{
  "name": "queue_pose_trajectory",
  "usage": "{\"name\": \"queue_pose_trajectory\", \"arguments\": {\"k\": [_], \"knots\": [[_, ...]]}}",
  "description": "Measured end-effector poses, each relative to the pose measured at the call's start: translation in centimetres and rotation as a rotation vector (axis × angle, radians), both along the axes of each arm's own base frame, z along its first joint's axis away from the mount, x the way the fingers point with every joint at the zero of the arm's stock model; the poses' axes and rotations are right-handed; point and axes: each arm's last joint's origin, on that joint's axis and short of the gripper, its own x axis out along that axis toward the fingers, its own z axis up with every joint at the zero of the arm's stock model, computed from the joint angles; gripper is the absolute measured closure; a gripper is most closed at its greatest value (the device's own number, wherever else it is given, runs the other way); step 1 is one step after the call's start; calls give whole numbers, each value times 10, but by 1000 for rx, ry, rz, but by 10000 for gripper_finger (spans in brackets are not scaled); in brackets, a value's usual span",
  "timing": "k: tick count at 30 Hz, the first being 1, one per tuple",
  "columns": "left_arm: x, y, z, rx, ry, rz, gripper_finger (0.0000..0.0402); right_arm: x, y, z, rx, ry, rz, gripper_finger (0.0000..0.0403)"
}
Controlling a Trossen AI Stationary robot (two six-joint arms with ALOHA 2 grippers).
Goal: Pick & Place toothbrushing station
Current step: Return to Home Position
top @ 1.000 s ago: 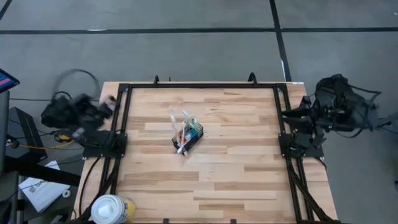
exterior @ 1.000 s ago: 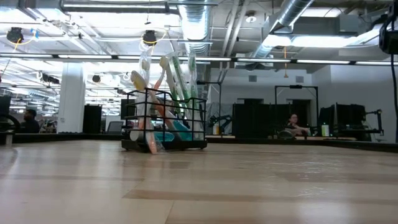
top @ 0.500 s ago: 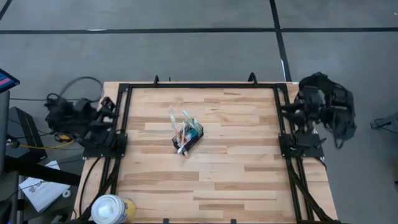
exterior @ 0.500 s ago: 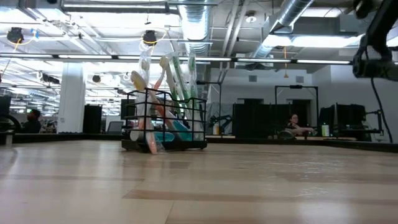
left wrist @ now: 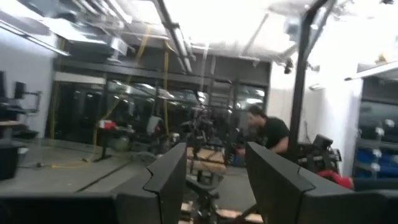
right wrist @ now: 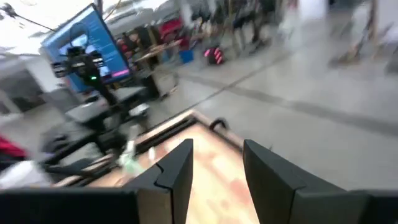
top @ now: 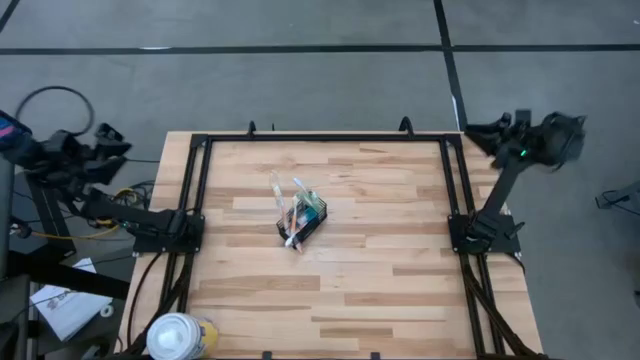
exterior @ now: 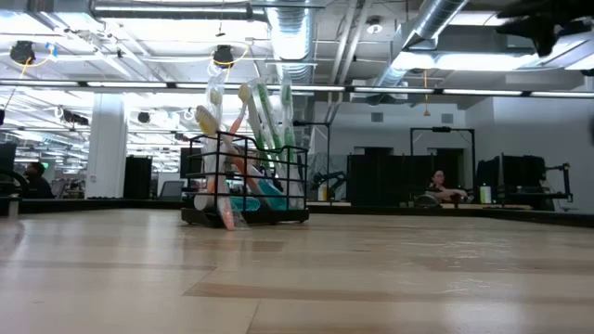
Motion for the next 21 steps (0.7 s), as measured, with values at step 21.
{"name": "queue_pose_trajectory", "arguments": {"k": [21], "knots": [[-53,-23,-14,0,211,196,242,-74,91,-10,-61,25,-314,272]]}}
